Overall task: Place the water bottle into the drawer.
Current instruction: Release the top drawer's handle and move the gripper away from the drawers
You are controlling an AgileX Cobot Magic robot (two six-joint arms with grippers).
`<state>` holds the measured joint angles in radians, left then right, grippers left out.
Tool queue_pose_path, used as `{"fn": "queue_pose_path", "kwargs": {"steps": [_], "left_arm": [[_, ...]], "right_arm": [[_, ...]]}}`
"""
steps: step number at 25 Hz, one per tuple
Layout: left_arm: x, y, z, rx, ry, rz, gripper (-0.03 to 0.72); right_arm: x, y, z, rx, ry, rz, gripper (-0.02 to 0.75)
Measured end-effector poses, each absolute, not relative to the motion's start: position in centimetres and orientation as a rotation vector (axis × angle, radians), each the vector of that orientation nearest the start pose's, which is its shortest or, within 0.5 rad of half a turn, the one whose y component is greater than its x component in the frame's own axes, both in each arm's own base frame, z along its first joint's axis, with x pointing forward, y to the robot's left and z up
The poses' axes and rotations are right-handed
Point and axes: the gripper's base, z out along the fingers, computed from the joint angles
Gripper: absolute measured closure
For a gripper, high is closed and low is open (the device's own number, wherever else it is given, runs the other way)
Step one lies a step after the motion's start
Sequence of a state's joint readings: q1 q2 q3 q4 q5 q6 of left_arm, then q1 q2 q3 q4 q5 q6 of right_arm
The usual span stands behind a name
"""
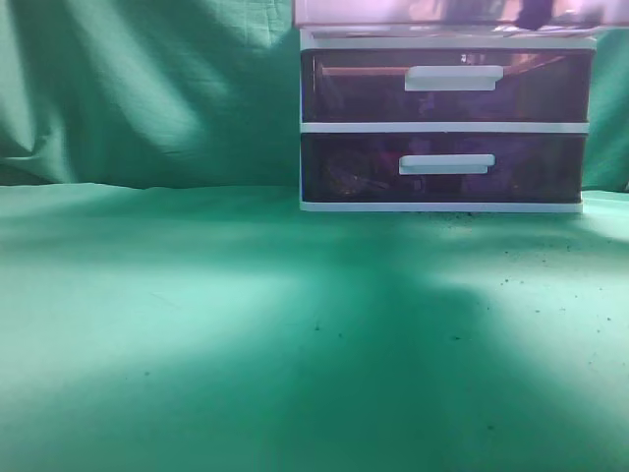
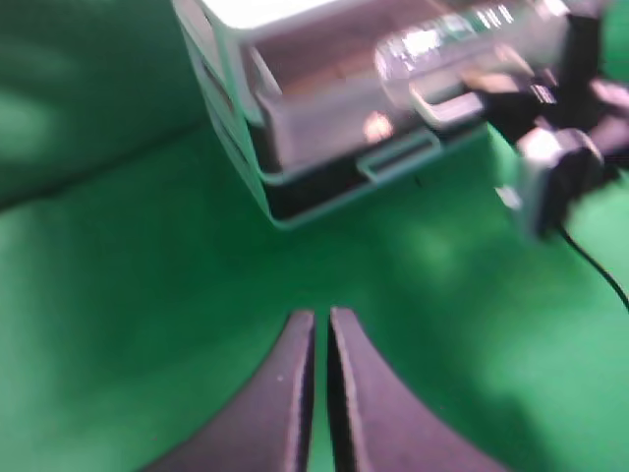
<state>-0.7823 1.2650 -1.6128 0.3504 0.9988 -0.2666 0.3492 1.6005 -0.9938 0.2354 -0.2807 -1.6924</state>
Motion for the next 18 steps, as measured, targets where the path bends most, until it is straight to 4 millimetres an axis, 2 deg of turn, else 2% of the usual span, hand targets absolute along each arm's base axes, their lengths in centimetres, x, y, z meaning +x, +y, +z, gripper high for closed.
{"fn": "queue_pose_path", "kwargs": {"steps": [4,7,11,18], "left_arm": [[16.0,-13.2,45.2,0.586,2.066,-0.298,0.688],[14.1,-11.8,43.4,0.59,2.075,-0.35,0.688],[12.6,-10.7,43.1,0.577,2.031,-0.408,0.688],[12.2,-10.3,43.4,0.569,1.999,-0.424,0.688]], "right_arm": [[37.5,12.1,27.9,-1.451,1.217,-0.853,0.659],[39.7,11.7,28.3,-1.434,1.229,-0.869,0.659],[41.4,11.6,28.3,-1.432,1.228,-0.883,0.659],[41.8,11.6,28.4,-1.448,1.218,-0.889,0.659]]}}
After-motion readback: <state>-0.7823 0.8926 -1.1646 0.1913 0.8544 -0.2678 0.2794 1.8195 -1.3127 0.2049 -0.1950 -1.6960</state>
